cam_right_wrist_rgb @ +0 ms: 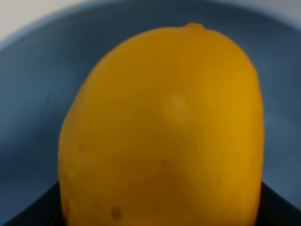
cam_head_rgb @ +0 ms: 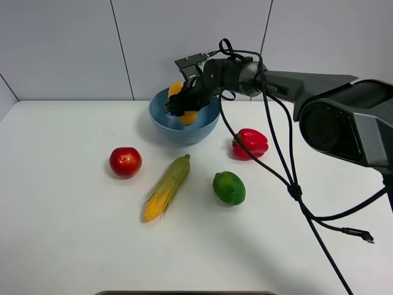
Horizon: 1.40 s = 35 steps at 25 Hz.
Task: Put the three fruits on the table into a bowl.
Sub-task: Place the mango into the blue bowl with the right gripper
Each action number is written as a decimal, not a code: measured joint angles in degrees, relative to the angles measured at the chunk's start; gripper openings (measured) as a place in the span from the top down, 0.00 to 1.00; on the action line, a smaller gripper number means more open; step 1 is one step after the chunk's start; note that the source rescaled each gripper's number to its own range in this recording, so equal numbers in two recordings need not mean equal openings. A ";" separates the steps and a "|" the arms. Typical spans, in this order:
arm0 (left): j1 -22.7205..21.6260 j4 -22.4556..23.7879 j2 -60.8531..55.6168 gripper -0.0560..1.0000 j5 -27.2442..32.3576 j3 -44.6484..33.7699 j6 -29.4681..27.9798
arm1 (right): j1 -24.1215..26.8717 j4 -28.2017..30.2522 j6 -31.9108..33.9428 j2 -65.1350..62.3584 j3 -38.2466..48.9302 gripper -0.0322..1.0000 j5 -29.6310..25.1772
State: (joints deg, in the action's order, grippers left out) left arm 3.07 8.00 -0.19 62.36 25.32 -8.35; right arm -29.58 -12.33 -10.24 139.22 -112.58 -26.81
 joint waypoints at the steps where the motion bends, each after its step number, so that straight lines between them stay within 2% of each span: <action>1: 0.00 0.00 0.00 0.00 0.00 0.00 0.00 | 0.00 0.00 -0.13 0.33 0.00 0.93 -0.13; 19: 0.00 0.00 0.00 0.00 0.00 0.00 0.00 | 0.00 0.11 -0.13 0.93 0.00 0.93 -0.56; 21: 0.00 0.00 0.00 0.00 0.00 0.00 0.00 | 0.00 0.11 -0.13 0.93 0.00 0.83 -0.56; 24: 0.00 0.00 0.00 0.00 0.00 0.00 0.00 | 0.00 0.11 -0.13 0.93 0.00 0.52 -0.36; 26: 0.00 0.00 0.00 0.00 0.00 0.00 0.00 | 0.00 0.11 -0.13 0.93 0.00 0.38 -0.36; 29: 0.00 0.00 0.00 0.00 0.00 0.00 0.00 | 0.00 0.11 -0.13 0.93 0.00 0.21 -0.25; 31: 0.00 0.00 0.00 0.00 0.00 0.00 0.00 | 0.00 0.11 -0.13 0.93 0.00 0.11 -0.20; 35: 0.00 0.00 0.00 0.00 0.00 0.00 0.00 | 0.00 0.12 -0.13 0.93 0.00 0.04 -0.15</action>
State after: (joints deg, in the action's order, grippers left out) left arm 3.07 8.00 -0.19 62.36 25.32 -8.35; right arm -29.58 -12.21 -10.37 140.15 -112.58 -26.95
